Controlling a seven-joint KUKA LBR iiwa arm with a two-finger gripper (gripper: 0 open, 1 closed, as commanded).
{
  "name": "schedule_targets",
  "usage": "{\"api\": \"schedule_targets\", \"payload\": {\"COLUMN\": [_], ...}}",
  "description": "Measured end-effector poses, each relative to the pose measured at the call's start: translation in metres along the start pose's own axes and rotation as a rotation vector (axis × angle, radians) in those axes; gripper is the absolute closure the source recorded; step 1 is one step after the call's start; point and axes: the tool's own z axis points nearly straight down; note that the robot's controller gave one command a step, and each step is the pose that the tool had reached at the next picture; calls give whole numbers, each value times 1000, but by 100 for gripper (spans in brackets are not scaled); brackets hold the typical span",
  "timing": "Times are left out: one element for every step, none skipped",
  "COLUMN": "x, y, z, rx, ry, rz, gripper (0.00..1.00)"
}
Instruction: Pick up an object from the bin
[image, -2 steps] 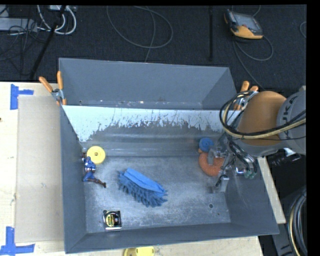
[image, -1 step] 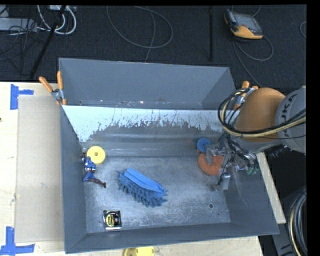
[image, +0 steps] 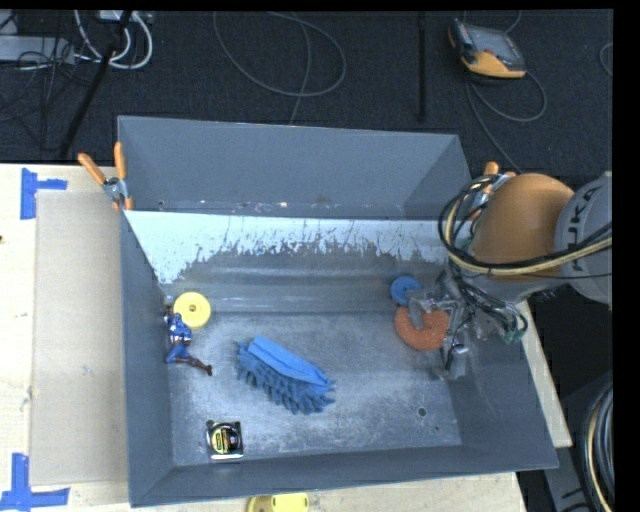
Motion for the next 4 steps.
{"api": "schedule_targets", "payload": {"x": [-5,-4,-4,2], "y": [0,2,2,3], "z": [1,-2,-2,-64], "rx": [-5,1,1,0], "ry": [2,-13,-13,-11], "rz": [294,160,160,148], "gripper": [0,100,100,100]}}
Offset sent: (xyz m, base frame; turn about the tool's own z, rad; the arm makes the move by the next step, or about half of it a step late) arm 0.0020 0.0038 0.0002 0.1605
